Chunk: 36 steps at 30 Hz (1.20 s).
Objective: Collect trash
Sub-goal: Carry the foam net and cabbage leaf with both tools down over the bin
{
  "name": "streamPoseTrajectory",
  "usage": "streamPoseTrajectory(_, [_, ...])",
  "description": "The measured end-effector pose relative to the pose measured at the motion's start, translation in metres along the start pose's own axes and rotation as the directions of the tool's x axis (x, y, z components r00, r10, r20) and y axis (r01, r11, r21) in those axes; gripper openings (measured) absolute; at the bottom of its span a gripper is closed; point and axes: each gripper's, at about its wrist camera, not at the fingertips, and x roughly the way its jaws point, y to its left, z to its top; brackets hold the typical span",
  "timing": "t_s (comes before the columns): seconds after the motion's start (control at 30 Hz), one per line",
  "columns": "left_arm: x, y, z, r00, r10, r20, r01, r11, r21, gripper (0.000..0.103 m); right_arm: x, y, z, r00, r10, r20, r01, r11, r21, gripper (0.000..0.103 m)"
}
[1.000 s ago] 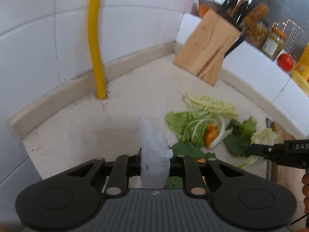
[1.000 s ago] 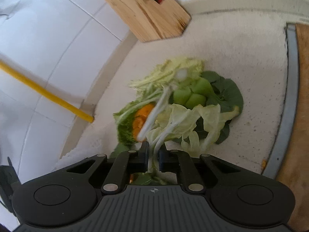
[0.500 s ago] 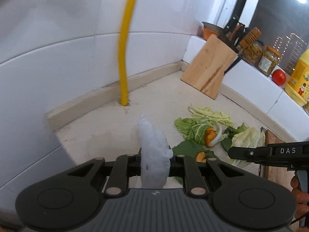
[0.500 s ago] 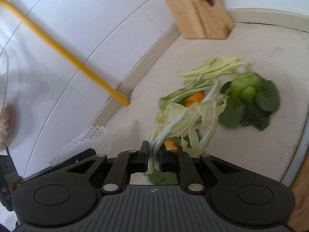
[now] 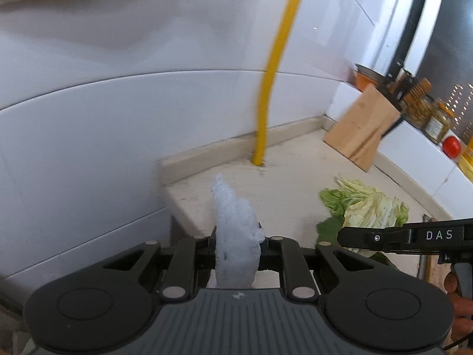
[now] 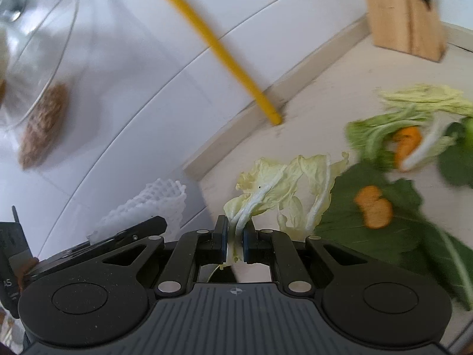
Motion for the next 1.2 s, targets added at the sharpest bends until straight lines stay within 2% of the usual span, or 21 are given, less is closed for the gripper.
streamPoseTrajectory(0.37, [-0.035,0.047,-0.018,0.994,0.091,0.056,-0.085,0.992,-0.094,0.012,0.030,0.059,-0.014,0.995,0.046,-0.089,-0.057,0.991,-0.124,0.014])
streamPoseTrajectory(0.6, [-0.043,0.075,-0.034,0.988,0.145,0.047,-0.137,0.980,-0.143,0.012,0.048,0.093,-0.028,0.988,0.055,-0.142,-0.082,0.978,-0.191,0.014])
streamPoseTrajectory(0.8, [-0.039,0.094,-0.050,0.981,0.194,0.027,-0.188,0.969,-0.158,0.012,0.070,0.118,-0.041,0.983,0.033,-0.181,-0.077,0.967,-0.242,0.014])
streamPoseTrajectory(1.2, [-0.020,0.123,-0.075,0.973,0.227,-0.042,-0.231,0.956,-0.181,0.012,0.115,0.150,-0.070,0.970,-0.056,-0.236,-0.032,0.935,-0.353,0.014])
